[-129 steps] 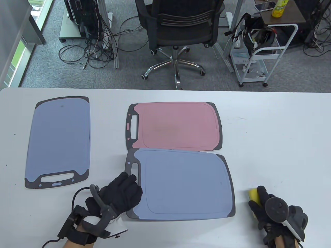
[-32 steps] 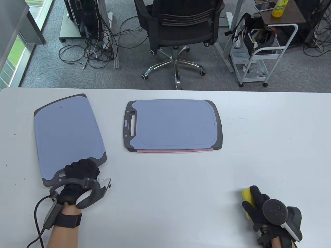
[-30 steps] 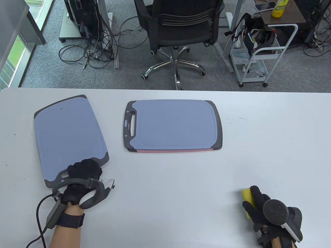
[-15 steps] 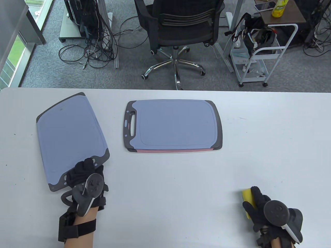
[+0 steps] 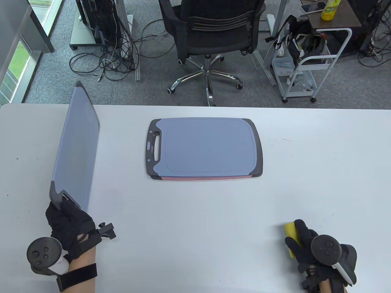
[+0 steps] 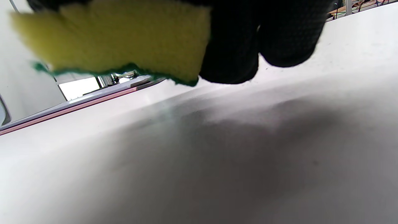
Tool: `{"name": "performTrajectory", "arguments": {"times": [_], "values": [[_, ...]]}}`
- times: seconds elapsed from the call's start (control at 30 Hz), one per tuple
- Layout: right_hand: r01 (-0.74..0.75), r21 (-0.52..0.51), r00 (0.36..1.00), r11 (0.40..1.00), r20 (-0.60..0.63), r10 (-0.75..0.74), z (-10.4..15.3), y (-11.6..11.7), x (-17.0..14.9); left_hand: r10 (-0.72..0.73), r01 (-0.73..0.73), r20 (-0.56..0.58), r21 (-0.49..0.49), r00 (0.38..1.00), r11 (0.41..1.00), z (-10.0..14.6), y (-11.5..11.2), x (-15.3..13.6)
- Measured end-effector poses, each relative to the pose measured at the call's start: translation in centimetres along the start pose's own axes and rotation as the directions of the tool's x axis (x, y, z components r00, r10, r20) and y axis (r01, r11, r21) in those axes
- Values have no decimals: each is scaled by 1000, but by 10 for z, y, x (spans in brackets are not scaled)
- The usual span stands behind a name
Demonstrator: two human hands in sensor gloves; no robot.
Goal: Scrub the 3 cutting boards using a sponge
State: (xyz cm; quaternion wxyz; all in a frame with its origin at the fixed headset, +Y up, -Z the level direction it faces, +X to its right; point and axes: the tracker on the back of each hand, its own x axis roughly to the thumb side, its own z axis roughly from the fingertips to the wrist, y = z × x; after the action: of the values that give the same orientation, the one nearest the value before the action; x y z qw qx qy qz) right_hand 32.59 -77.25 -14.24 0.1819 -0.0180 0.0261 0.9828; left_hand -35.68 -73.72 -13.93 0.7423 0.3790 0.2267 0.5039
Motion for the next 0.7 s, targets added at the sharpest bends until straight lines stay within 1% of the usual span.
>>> {"name": "performTrajectory", "arguments": {"times": [0.1, 0.2, 0.27, 0.33, 0.37, 0.43, 0.53, 0.57, 0.6, 0.63, 0.67, 0.7], "values": [[-2, 15, 1000, 1000, 2, 2, -2, 2, 1, 42, -44, 38, 36, 998, 998, -4, 12, 4], [-4, 10, 1000, 1000, 8, 4, -2, 2, 1, 168, -168, -23, -9, 986, 986, -4, 13, 6], [9, 2, 1000, 1000, 8, -9, -1, 1, 2, 214, -216, -32, -49, 976, 975, -4, 11, 4], [11, 3, 1000, 1000, 8, -11, 0, 1, 1, 263, -270, -67, -123, 962, 955, -4, 7, 3], [12, 3, 1000, 1000, 8, -12, 0, 1, 1, 283, -296, -96, -176, 954, 939, -4, 3, 3], [26, -4, 1000, 1000, 9, -26, 1, -1, 1, 279, -303, -123, -279, 952, 911, -3, -6, 5], [36, -12, 999, 999, 8, -36, 2, -2, 0, 269, -309, -152, -435, 951, 846, 2, -25, 8], [37, -14, 999, 999, 8, -37, 2, -2, 0, 268, -318, -172, -469, 948, 824, 5, -29, 9], [41, -18, 999, 999, 7, -41, 3, -3, -1, 252, -314, -189, -512, 949, 799, 8, -40, 8], [46, -23, 999, 999, 3, -46, 3, -4, -2, 234, -358, -278, -601, 932, 714, 11, -48, 8], [50, -27, 999, 998, 2, -50, 3, -5, -3, 194, -363, -321, -637, 927, 680, 14, -54, 8], [56, -31, 998, 998, -2, -56, 4, -6, -4, 117, -353, -369, -678, 922, 645, 18, -61, 7]]}}
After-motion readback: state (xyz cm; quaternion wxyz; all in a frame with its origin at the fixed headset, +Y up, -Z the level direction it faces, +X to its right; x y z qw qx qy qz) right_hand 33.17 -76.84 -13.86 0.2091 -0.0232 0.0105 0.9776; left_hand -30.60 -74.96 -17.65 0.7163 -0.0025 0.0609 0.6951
